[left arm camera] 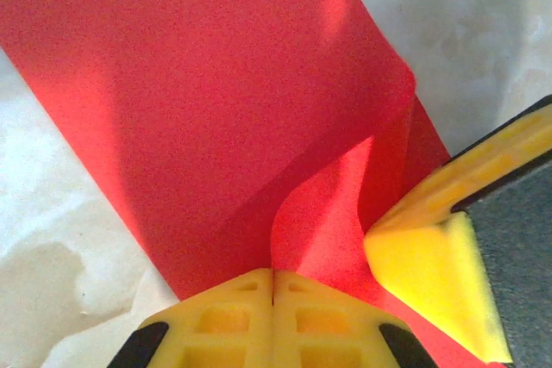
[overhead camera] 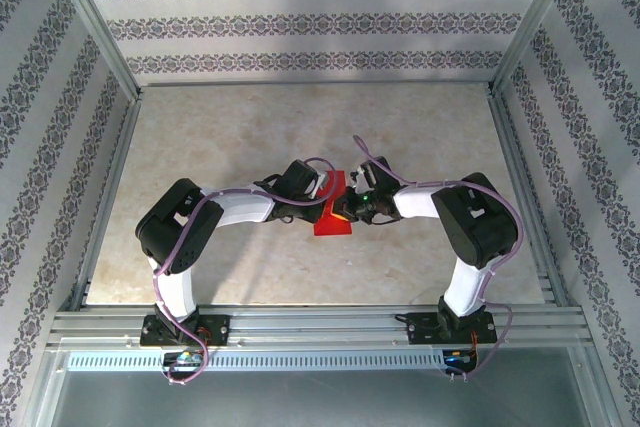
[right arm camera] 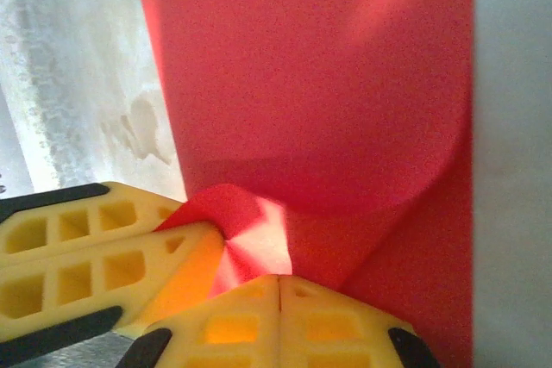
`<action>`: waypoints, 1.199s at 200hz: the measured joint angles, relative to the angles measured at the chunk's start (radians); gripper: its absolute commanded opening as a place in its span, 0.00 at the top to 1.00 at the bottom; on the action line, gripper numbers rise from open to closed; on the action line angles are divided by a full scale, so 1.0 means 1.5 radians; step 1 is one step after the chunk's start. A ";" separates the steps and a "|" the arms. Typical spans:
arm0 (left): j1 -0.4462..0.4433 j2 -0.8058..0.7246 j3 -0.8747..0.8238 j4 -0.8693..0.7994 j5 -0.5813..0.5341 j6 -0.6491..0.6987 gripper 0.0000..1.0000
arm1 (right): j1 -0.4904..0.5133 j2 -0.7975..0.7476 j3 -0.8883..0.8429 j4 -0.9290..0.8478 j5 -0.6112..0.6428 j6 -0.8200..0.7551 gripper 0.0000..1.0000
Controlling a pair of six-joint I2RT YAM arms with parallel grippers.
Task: Fold a paper plane with a square sheet of paper (fold left side to right side)
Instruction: Fold the triangle a second time at the center of the table.
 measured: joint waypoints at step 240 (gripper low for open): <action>0.035 -0.202 -0.024 -0.073 0.024 -0.014 0.84 | 0.000 0.004 -0.006 0.017 -0.002 -0.003 1.00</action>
